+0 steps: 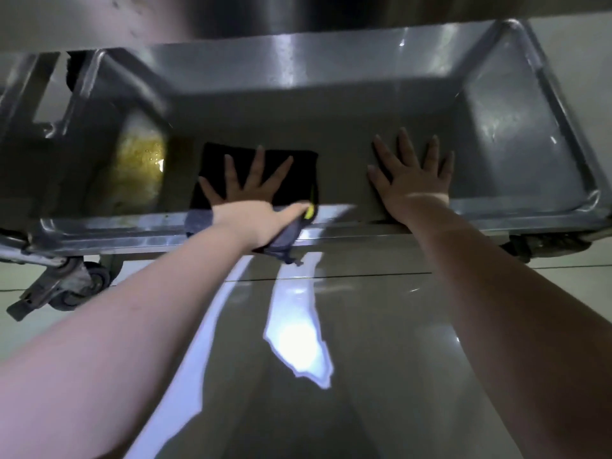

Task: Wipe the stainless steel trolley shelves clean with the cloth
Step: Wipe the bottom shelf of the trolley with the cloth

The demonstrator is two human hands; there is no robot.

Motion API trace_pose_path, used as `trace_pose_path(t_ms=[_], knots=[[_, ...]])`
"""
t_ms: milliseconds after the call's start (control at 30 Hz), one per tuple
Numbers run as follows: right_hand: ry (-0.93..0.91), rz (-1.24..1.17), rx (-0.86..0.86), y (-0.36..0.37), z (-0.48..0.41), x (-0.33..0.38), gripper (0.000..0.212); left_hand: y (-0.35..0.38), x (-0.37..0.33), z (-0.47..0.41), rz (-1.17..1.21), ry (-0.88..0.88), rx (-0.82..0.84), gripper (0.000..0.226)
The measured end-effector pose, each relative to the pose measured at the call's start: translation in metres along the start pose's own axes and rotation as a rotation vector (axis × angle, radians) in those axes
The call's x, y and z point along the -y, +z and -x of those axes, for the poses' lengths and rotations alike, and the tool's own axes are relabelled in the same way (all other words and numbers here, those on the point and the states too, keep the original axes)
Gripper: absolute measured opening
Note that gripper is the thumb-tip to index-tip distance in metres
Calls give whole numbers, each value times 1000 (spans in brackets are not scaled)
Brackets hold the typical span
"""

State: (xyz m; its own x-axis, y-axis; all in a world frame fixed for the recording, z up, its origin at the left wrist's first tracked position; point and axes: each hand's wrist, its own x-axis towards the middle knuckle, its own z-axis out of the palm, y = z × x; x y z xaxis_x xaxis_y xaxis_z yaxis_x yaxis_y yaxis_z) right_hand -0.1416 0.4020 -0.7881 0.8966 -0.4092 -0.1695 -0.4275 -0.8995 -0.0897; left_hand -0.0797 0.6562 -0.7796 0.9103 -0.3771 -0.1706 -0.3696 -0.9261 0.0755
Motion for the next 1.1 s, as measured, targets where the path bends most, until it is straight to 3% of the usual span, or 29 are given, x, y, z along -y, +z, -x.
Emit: trace_pose_path(t_ms=[100,200,300,400,567,833,967,1100], knots=[[26,4,-6,-2,4,3,56,-7,46,0,-8,-56,15,80],[70,-13,42,-6,8,24,56,-5,45,2,-16,-29,-17,78],[-81,-42,100,-7,7,78,55,-6,41,2,-14,-25,-25,81],[-180,-99,50,-3,2,123,54,-7,40,5,-8,-33,-35,83],[-208,-27,-22,11,0,129,53,-4,46,12,31,-8,-44,78],[-175,29,-3,12,0,137,54,-17,163,20,-9,-80,-3,76],[-64,41,88,9,7,158,54,-15,136,22,16,-108,-3,76],[-65,76,71,8,13,162,56,-6,59,28,-12,32,-18,70]])
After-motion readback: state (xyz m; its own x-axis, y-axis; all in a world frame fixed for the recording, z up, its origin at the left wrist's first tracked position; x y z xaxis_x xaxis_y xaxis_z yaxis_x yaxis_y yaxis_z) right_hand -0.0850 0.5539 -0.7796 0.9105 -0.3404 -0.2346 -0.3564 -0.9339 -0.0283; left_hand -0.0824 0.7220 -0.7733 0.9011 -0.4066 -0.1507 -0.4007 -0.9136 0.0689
